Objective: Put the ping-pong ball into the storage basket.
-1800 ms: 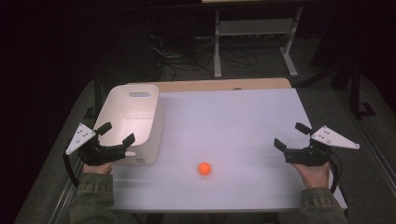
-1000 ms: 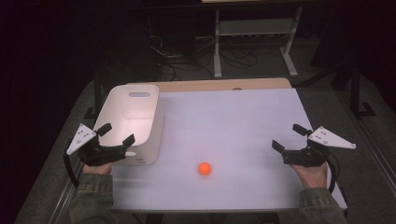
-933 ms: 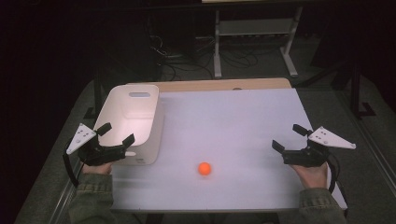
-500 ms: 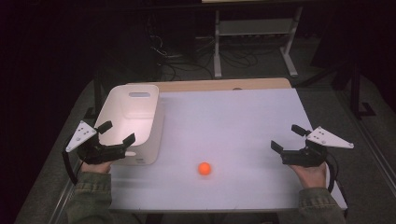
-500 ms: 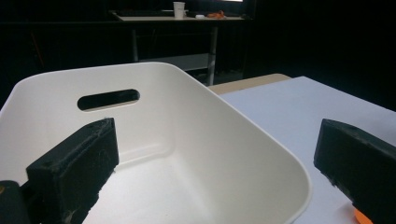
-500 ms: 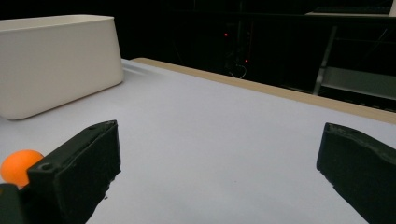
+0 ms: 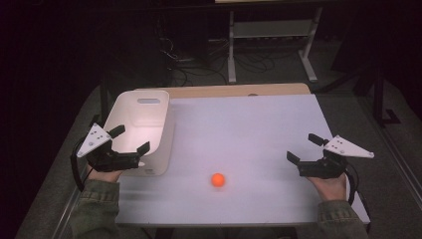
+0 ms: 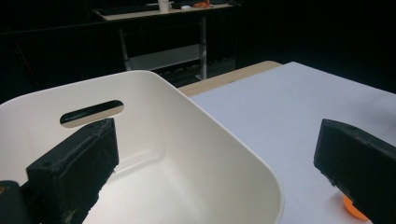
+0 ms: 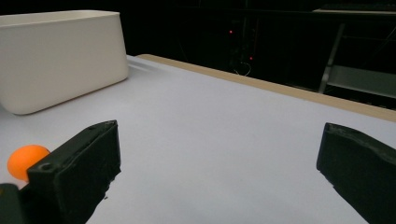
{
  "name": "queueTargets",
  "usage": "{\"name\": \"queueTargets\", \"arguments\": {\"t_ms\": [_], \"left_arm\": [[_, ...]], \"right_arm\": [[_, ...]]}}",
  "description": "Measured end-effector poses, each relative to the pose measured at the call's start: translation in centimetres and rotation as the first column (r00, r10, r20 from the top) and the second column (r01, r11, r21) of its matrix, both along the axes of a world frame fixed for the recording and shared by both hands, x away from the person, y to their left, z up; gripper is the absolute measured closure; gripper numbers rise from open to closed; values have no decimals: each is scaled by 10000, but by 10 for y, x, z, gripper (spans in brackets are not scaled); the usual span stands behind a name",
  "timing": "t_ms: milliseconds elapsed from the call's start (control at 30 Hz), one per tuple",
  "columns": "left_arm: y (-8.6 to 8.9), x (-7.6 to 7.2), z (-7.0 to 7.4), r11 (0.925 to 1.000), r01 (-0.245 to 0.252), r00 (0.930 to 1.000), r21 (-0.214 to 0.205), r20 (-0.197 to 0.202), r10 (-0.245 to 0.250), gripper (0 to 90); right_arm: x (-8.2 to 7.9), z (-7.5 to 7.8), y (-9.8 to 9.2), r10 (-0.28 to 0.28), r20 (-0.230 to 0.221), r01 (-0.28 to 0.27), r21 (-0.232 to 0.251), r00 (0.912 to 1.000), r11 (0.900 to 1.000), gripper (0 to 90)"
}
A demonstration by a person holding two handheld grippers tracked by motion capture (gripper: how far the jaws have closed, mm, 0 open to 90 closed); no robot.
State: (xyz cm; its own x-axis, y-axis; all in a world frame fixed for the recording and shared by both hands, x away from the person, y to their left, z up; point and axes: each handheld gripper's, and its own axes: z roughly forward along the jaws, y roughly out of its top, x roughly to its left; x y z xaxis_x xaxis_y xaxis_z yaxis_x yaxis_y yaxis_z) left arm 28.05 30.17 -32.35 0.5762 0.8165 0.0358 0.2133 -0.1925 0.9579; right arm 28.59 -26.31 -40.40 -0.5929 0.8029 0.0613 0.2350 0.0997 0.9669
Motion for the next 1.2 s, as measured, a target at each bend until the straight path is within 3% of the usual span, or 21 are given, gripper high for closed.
{"name": "queueTargets", "arguments": {"t_ms": [300,533,667,733,1200], "left_arm": [[-8,2,7,9985,321,9995,453,-5,-321,6],[-16,7,11,9926,883,9955,829,-421,-851,4],[-24,11,15,9834,1333,9897,1234,-684,-1256,0],[-26,11,16,9819,1408,9885,1263,-737,-1323,0],[-43,20,26,9537,2297,9692,1942,-1348,-2060,0]], "right_arm": [[-1,2,-1,-38,115,37,61,9999,10000,0],[-1,2,-1,-3,87,2,35,10000,10000,0],[-1,2,-2,-4,90,4,28,10000,10000,0],[-2,2,-2,-9,84,9,31,10000,10000,0],[-3,2,-3,-19,101,18,38,9999,10000,0]]}}
